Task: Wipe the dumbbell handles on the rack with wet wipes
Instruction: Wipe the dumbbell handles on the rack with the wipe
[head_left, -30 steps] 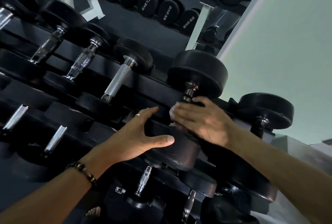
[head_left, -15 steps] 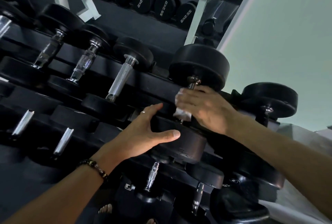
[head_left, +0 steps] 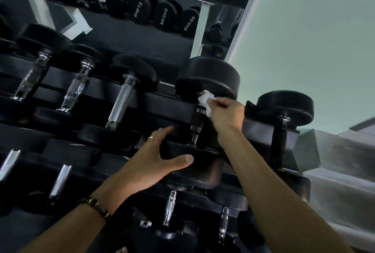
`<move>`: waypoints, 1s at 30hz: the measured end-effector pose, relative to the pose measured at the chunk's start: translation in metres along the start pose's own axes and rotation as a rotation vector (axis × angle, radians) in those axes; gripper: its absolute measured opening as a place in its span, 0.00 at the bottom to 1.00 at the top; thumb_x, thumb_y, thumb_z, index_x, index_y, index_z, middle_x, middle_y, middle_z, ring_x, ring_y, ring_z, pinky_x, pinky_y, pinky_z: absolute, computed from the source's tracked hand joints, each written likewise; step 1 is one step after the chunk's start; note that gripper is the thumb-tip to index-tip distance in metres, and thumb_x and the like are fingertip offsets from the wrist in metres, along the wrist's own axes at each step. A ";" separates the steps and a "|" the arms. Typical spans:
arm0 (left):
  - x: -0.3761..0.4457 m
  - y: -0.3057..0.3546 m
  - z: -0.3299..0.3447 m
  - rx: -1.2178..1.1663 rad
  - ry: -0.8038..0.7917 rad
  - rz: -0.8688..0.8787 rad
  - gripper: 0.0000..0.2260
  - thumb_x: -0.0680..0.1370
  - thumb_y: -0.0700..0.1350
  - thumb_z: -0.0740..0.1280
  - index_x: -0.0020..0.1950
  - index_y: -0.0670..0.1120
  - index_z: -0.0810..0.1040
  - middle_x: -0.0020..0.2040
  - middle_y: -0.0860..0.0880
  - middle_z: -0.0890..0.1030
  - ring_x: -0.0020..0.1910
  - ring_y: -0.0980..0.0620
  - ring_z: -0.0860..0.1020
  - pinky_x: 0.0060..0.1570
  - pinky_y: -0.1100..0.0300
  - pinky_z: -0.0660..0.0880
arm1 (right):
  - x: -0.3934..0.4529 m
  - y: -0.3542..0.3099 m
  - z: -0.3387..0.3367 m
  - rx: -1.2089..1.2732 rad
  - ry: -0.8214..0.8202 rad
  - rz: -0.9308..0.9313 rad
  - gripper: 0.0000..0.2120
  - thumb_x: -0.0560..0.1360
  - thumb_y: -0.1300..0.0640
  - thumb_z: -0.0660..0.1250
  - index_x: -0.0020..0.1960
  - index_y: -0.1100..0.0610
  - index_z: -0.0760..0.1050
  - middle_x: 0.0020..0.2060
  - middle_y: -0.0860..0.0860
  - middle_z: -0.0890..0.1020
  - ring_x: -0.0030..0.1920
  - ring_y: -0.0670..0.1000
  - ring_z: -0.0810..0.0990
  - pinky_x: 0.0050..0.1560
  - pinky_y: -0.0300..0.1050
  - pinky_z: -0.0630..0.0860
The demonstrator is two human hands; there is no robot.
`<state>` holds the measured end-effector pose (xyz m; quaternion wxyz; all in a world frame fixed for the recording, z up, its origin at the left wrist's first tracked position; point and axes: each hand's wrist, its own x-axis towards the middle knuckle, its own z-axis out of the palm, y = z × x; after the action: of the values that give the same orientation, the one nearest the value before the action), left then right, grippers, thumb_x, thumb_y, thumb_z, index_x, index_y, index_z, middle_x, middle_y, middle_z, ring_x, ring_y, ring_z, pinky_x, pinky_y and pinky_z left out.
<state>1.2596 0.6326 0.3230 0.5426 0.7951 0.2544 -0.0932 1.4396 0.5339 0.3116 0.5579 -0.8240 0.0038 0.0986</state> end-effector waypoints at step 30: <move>0.002 0.000 -0.004 -0.033 -0.053 0.055 0.49 0.63 0.68 0.67 0.79 0.56 0.52 0.78 0.60 0.55 0.74 0.61 0.57 0.65 0.64 0.56 | -0.020 0.010 -0.017 0.048 -0.386 0.201 0.04 0.76 0.65 0.70 0.45 0.64 0.83 0.38 0.56 0.85 0.38 0.50 0.83 0.40 0.41 0.79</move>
<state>1.2604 0.6368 0.3233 0.5646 0.7900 0.2194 -0.0951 1.4217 0.5121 0.3122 0.5550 -0.7719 -0.0187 0.3095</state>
